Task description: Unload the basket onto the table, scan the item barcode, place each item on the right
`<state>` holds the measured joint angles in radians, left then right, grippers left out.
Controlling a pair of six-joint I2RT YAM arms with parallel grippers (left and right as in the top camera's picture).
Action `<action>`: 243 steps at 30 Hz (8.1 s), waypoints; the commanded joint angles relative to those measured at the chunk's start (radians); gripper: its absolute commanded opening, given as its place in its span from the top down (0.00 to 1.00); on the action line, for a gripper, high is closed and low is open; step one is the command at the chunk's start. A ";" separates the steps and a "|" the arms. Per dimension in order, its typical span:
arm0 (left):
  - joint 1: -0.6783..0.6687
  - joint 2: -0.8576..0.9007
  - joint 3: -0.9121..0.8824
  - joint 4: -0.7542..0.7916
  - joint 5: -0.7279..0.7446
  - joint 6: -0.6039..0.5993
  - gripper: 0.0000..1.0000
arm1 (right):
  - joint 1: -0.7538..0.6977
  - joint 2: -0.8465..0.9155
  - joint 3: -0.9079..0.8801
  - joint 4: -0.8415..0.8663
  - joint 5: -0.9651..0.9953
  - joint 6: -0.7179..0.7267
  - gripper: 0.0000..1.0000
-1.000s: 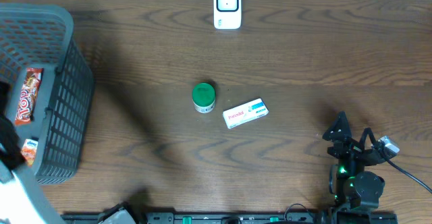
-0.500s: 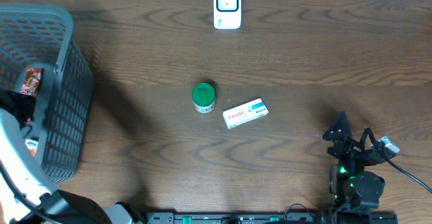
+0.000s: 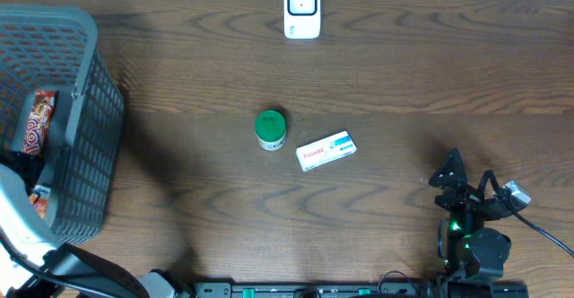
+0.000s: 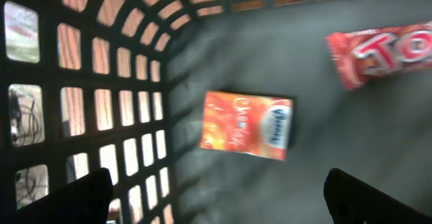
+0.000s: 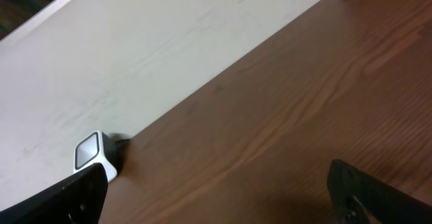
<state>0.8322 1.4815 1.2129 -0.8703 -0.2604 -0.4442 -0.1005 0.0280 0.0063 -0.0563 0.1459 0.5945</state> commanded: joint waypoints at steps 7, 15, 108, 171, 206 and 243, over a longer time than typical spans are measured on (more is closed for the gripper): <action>0.019 0.141 -0.040 0.068 0.049 0.052 0.02 | -0.014 -0.003 -0.001 -0.004 -0.001 -0.008 0.01; 0.020 0.248 -0.041 0.115 0.047 0.052 0.02 | -0.014 -0.003 -0.001 -0.004 -0.001 -0.008 0.01; -1.352 -0.222 -0.018 0.180 0.785 0.518 0.30 | -0.011 -0.003 -0.001 -0.004 -0.001 -0.008 0.01; -1.709 0.233 -0.088 0.136 0.617 0.399 0.92 | -0.011 -0.003 -0.001 -0.005 -0.001 -0.008 0.01; -1.710 0.235 -0.328 0.233 0.405 0.049 0.83 | -0.011 -0.003 -0.001 -0.005 -0.001 -0.008 0.01; -1.489 0.235 -0.328 0.055 0.332 -0.079 0.90 | -0.011 -0.003 -0.001 -0.004 -0.001 -0.008 0.01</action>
<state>-0.6571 1.7008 0.8913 -0.8082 0.1295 -0.4103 -0.1005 0.0280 0.0063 -0.0563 0.1459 0.5949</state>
